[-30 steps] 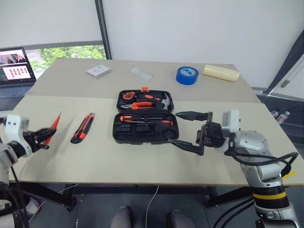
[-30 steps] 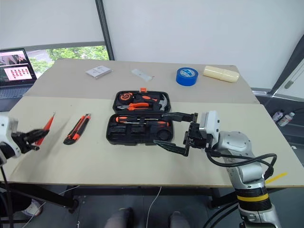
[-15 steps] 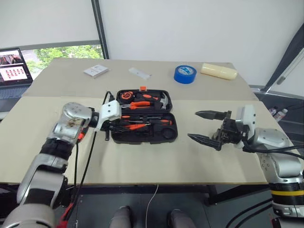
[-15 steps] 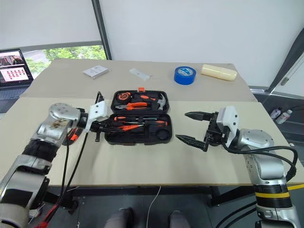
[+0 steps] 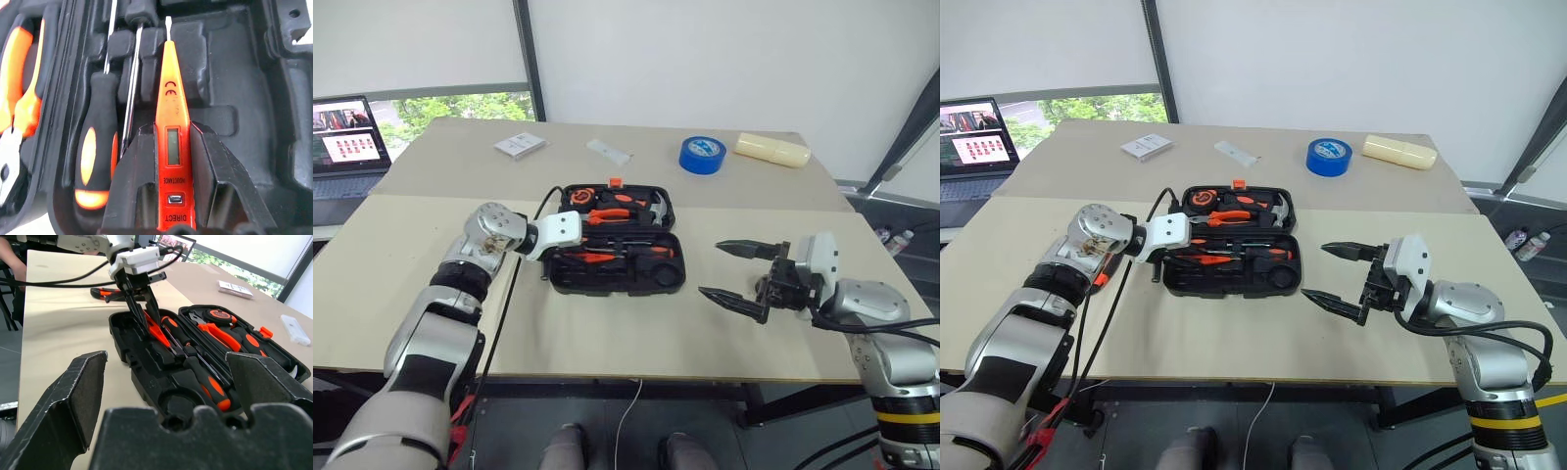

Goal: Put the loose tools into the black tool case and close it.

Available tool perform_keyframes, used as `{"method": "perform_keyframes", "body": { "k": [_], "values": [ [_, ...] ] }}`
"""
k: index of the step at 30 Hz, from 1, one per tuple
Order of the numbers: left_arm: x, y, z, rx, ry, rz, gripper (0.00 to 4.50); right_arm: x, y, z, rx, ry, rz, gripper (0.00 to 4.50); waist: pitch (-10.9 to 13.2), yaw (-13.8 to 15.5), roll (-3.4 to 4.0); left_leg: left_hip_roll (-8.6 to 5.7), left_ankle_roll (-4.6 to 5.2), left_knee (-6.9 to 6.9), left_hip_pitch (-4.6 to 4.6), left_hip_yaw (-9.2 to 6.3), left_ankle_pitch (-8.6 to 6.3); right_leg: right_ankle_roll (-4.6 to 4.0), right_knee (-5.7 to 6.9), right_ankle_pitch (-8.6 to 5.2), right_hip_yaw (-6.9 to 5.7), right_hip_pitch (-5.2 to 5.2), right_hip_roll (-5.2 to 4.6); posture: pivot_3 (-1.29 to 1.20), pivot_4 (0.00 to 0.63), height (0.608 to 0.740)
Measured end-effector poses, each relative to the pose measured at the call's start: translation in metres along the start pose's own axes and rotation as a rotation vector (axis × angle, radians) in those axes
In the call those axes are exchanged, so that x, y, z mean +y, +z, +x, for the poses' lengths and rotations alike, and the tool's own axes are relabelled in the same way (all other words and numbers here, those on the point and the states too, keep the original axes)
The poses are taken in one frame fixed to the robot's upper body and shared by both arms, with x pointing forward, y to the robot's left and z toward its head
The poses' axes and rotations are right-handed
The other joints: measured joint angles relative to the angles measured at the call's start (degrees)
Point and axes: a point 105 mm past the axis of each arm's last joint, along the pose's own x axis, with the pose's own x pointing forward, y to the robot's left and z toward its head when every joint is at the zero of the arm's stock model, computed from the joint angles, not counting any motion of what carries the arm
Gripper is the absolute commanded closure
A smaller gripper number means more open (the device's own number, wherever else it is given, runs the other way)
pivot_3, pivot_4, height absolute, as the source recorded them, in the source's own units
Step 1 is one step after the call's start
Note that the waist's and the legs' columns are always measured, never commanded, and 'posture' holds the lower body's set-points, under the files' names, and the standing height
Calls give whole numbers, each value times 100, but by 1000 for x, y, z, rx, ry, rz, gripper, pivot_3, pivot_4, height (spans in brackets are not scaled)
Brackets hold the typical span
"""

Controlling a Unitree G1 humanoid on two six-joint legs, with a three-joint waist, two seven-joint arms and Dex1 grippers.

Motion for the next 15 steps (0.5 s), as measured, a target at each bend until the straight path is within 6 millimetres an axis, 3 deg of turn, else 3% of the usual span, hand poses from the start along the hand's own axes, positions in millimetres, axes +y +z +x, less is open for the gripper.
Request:
{"method": "perform_keyframes", "body": {
  "k": [15],
  "values": [
    [7,-1,9,111,8,43,4055,-6,11,13,-19,67,-37,0,0,3,0,-2,0,6,0,-2,0,-1,9,3,1,1,0,0,150,740]
  ]
}}
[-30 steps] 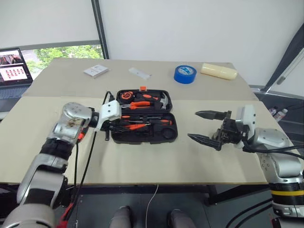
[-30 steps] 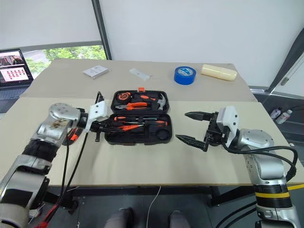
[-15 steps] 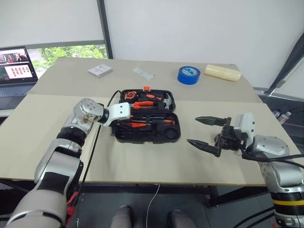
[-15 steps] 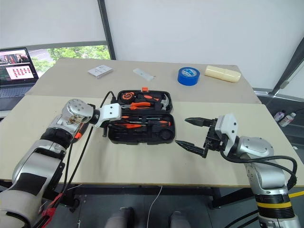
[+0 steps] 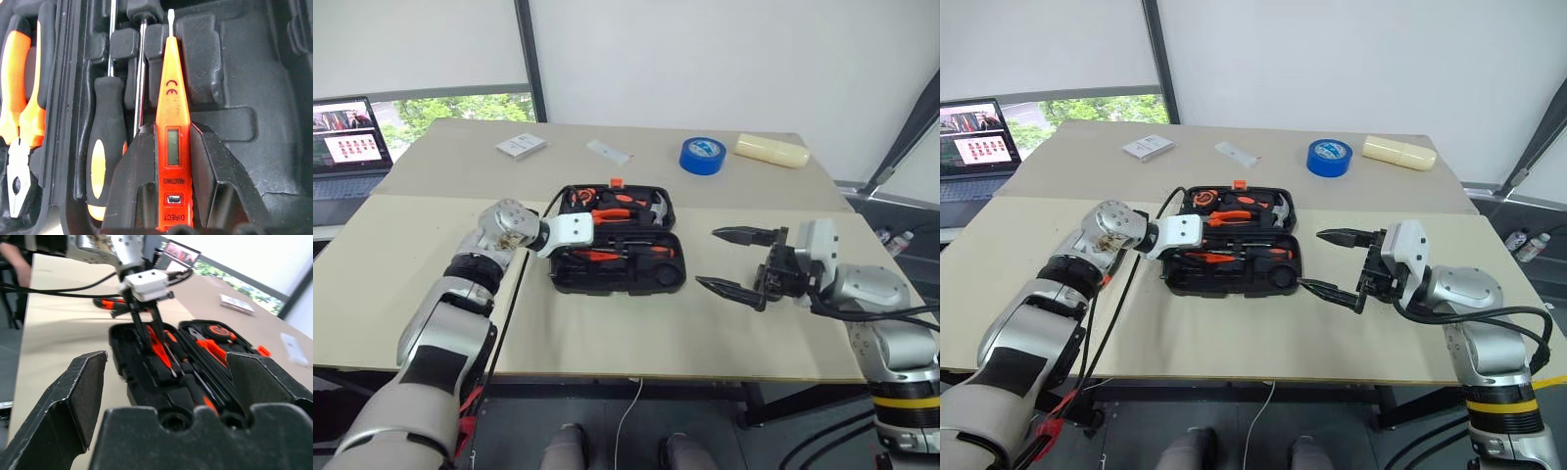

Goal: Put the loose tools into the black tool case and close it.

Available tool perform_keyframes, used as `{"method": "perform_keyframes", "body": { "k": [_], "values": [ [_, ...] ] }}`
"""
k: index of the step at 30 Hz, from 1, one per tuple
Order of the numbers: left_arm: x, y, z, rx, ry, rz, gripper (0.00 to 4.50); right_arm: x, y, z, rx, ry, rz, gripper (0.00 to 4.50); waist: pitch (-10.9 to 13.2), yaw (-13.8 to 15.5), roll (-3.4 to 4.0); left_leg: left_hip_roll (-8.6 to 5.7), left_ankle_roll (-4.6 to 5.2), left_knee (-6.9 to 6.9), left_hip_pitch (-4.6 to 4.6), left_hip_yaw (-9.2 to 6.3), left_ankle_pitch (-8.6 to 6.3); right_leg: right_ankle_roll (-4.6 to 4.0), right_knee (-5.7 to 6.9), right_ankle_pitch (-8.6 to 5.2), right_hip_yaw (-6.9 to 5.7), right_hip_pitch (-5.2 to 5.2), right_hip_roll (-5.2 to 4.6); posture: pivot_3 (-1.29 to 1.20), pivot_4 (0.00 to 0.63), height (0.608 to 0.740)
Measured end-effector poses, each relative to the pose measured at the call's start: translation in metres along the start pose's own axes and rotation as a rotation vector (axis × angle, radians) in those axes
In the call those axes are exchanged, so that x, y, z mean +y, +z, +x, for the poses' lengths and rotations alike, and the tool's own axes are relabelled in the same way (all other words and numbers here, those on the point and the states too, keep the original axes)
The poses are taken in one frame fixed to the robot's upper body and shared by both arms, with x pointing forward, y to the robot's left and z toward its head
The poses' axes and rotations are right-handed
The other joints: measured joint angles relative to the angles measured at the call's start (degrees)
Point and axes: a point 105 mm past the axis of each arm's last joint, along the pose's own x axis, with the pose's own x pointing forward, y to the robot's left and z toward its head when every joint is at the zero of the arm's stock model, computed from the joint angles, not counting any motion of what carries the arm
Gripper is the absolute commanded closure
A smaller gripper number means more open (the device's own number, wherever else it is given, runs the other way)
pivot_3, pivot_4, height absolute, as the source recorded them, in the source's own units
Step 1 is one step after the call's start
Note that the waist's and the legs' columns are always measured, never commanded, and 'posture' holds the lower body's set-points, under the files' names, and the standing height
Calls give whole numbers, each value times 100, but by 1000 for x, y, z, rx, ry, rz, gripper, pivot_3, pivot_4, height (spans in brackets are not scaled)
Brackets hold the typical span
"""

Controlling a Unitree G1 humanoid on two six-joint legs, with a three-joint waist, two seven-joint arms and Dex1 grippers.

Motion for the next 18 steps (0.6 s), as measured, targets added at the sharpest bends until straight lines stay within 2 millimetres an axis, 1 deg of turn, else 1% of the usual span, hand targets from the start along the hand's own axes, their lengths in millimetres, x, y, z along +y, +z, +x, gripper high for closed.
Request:
{"method": "perform_keyframes", "body": {
  "k": [6,8,9,11,12,14,16,18],
  "values": [
    [-2,0,0,27,-28,19,4055,-1,-1,2,3,18,2,0,0,-7,0,0,0,0,1,0,0,-2,2,1,0,0,1,0,150,740],
    [-1,0,-1,29,-26,17,3037,1,-4,3,13,26,9,0,0,-8,1,0,0,-1,1,0,0,-5,2,2,0,-1,1,0,150,740],
    [-1,0,-2,26,-25,14,2807,1,-5,4,16,29,11,0,0,-8,1,0,0,-1,1,0,0,-7,2,3,0,-1,1,0,150,740],
    [-1,1,-3,6,-29,6,2005,1,-6,4,22,30,13,0,0,-24,1,1,0,-2,1,0,0,-10,3,5,0,-3,1,0,150,740],
    [-4,0,-4,-6,-39,-1,1690,1,-7,4,23,29,17,0,-1,-34,1,1,0,-2,1,0,0,-14,3,8,1,-3,1,0,150,740],
    [-10,-4,-4,-64,-45,-35,876,1,-8,3,24,27,21,0,0,-51,1,2,0,-3,0,-1,0,-24,6,13,1,-7,3,0,150,740],
    [-8,-1,-7,-161,2,-75,876,1,-9,3,25,26,25,0,4,-41,-2,2,1,-1,-5,-2,0,-24,7,13,-1,-9,3,0,150,740],
    [0,7,-17,-279,56,-115,876,1,-9,4,22,28,28,0,4,-29,-3,1,0,2,-6,-2,0,-23,6,13,-1,-6,1,0,150,740]
  ]
}}
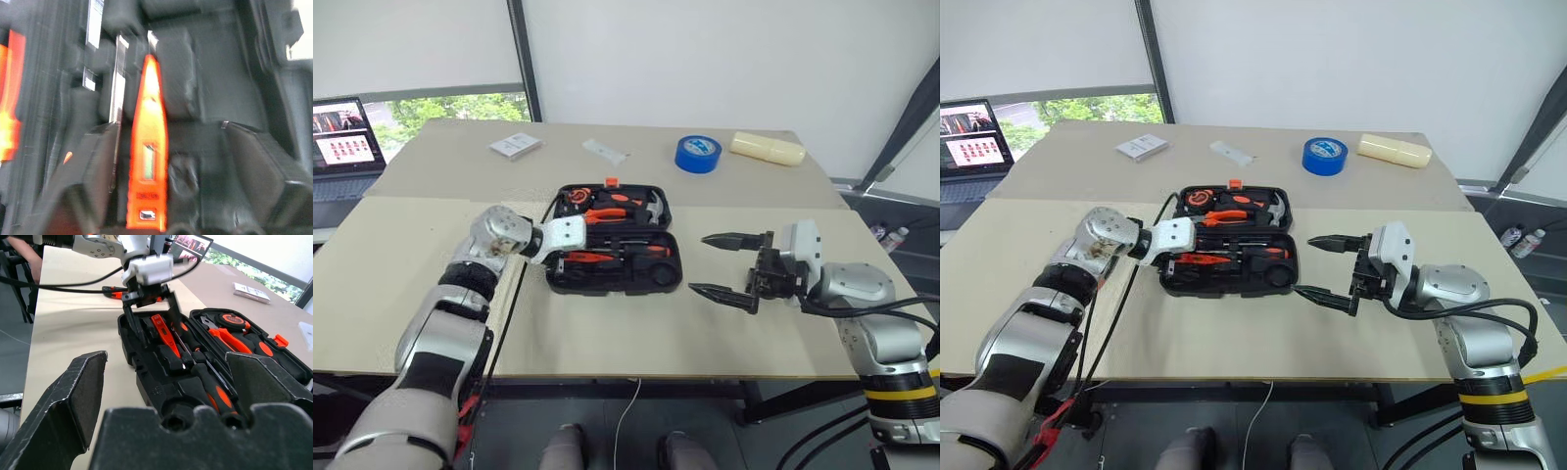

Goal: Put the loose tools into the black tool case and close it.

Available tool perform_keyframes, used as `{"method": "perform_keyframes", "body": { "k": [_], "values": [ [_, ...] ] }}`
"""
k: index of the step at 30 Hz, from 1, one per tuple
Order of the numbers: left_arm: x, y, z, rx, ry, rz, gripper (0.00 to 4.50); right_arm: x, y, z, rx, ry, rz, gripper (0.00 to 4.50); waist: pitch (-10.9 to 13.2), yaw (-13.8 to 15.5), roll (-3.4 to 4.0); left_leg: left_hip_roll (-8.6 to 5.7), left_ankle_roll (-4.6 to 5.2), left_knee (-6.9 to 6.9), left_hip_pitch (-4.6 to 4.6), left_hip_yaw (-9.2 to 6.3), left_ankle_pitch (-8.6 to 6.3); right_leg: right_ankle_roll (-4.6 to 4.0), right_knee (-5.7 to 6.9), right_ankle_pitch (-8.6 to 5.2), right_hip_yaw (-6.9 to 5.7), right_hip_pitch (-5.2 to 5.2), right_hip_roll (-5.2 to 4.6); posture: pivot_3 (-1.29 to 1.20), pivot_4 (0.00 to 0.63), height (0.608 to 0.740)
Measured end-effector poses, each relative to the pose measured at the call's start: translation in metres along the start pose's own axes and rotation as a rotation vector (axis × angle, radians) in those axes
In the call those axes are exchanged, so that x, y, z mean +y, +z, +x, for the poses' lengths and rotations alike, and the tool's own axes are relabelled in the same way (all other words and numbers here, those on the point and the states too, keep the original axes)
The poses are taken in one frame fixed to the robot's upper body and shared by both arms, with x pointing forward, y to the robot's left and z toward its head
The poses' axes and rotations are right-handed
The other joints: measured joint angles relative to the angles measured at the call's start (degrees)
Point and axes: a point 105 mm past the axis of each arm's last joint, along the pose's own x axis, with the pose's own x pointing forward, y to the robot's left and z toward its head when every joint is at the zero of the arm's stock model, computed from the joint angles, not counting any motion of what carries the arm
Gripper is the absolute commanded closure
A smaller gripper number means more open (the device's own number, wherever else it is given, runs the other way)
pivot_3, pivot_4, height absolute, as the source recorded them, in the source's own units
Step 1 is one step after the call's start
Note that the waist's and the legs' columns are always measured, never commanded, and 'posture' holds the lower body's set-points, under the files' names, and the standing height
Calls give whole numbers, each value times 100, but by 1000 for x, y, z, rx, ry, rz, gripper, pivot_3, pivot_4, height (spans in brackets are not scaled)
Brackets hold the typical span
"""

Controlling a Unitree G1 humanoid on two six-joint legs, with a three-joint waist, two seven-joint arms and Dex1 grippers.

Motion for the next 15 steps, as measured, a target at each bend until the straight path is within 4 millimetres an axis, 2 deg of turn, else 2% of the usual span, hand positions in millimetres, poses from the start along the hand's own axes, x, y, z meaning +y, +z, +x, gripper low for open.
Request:
{"method": "perform_keyframes", "body": {
  "k": [2,5,7,12,15],
  "values": [
    [5,8,-7,-83,28,-27,876,1,-1,0,1,1,4,0,0,17,0,-1,0,0,0,0,0,0,0,0,-1,1,-1,0,150,740],
    [9,7,-13,-148,80,-102,1600,1,-1,0,-2,3,7,0,0,23,0,-1,0,3,0,0,0,1,1,1,-1,3,-1,0,150,740],
    [9,3,-13,-192,114,-156,2406,3,-3,0,-3,2,17,0,0,22,0,-1,0,3,0,0,0,2,1,1,-1,3,0,0,150,740],
    [-5,-19,-4,-177,121,-242,4331,5,-7,1,-8,-4,35,0,0,20,0,-1,0,3,1,0,0,1,2,1,-2,2,0,0,150,740],
    [-10,-28,0,-123,108,-243,4463,6,-8,1,-12,-6,40,0,0,25,0,-1,0,3,1,0,0,1,2,1,-2,3,0,0,150,740]
  ]
}}
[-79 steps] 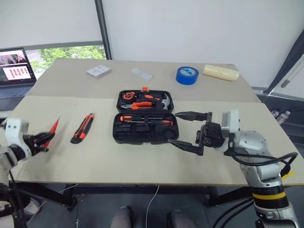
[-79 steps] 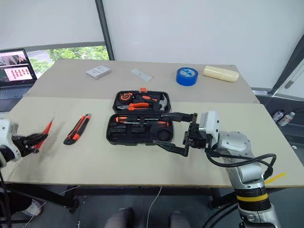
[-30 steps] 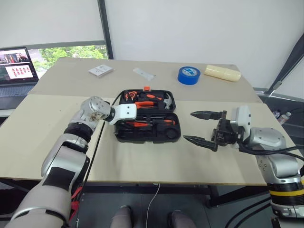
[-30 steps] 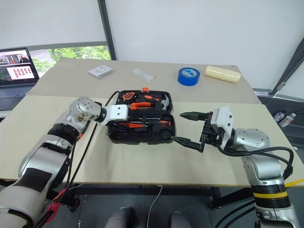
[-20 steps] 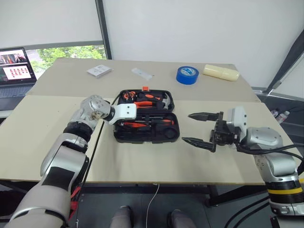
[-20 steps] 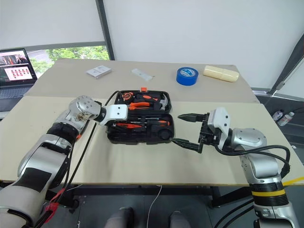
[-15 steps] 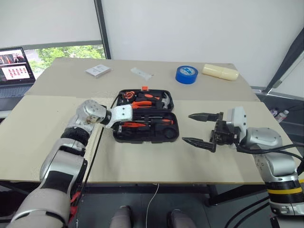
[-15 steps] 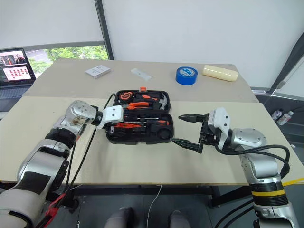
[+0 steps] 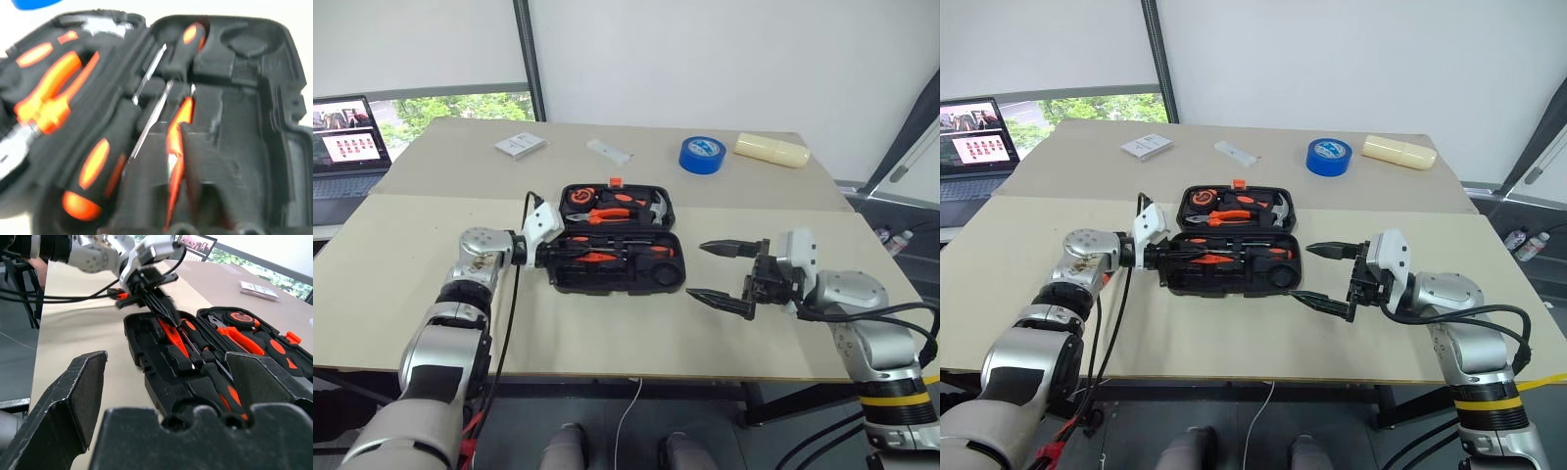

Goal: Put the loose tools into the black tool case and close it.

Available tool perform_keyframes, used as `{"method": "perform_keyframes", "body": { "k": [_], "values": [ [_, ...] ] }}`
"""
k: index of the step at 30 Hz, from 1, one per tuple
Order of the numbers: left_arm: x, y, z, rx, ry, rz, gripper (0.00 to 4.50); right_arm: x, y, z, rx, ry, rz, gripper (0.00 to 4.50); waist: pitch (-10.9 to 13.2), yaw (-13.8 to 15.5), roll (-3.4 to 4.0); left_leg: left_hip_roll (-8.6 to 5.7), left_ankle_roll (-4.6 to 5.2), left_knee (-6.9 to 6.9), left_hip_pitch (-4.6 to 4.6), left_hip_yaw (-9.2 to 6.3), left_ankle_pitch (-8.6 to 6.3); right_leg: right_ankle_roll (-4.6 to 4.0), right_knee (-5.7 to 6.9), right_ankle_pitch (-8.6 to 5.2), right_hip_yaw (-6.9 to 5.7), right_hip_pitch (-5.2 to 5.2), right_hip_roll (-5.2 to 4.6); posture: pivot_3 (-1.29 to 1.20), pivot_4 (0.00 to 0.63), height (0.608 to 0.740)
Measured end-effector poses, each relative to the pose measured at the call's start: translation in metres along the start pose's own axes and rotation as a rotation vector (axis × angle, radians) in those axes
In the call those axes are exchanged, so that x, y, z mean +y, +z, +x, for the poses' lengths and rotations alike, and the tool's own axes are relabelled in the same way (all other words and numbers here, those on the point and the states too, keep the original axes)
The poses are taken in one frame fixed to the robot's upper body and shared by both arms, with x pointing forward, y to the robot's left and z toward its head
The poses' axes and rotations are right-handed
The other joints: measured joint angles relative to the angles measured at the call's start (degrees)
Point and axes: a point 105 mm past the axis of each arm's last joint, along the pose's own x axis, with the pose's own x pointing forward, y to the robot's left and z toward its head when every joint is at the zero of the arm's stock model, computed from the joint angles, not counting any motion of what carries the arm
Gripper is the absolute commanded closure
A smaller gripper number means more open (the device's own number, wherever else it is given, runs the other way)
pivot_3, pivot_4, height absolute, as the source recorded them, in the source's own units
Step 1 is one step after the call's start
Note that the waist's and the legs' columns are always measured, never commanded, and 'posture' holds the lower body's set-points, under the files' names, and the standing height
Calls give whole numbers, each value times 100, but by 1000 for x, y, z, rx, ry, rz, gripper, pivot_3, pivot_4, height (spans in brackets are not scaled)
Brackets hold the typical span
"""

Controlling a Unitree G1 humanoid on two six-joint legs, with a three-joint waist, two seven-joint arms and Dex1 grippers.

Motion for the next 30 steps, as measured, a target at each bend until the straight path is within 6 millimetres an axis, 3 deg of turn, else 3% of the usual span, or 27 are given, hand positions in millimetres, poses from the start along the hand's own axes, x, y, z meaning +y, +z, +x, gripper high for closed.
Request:
{"method": "perform_keyframes", "body": {
  "k": [13,14,16,20,23,25,27,30],
  "values": [
    [6,-10,5,80,73,11,4463,9,-2,0,-17,-5,26,0,-7,5,11,1,2,16,11,-2,2,17,4,7,0,12,-1,0,150,740],
    [6,-9,5,73,75,8,4078,8,-2,0,-17,-6,26,0,-7,5,11,1,2,16,11,-2,2,15,5,9,0,12,-1,0,150,740],
    [6,-6,0,-1,87,-32,3755,8,-2,0,-19,-12,26,0,-7,-3,12,1,2,14,10,-1,3,13,4,10,2,9,-1,0,150,740],
    [0,-2,-17,-171,109,-77,2218,5,-1,-1,-37,-44,27,0,-6,-26,10,2,3,5,3,-1,3,-1,2,17,3,0,2,0,150,740],
    [1,8,-46,-297,181,-55,1159,3,-1,-3,-57,-62,19,0,-6,-51,11,4,3,-1,3,-1,3,-2,1,18,2,-1,3,0,150,740],
    [-4,-3,-91,-333,317,-67,381,3,1,-4,-95,-84,-16,0,-9,-186,15,8,6,-12,21,5,-3,-4,-2,18,11,5,2,0,150,740],
    [-25,-40,-149,-269,510,-164,47,3,-7,-9,-91,-111,-38,0,-10,-311,17,12,8,-24,29,6,-8,-9,2,14,10,4,2,0,150,740],
    [-52,-78,-199,-189,728,-297,47,4,-15,-14,-90,-126,-50,0,-7,-274,16,19,6,-19,30,5,-7,-17,4,9,-6,5,0,0,150,740]
  ]
}}
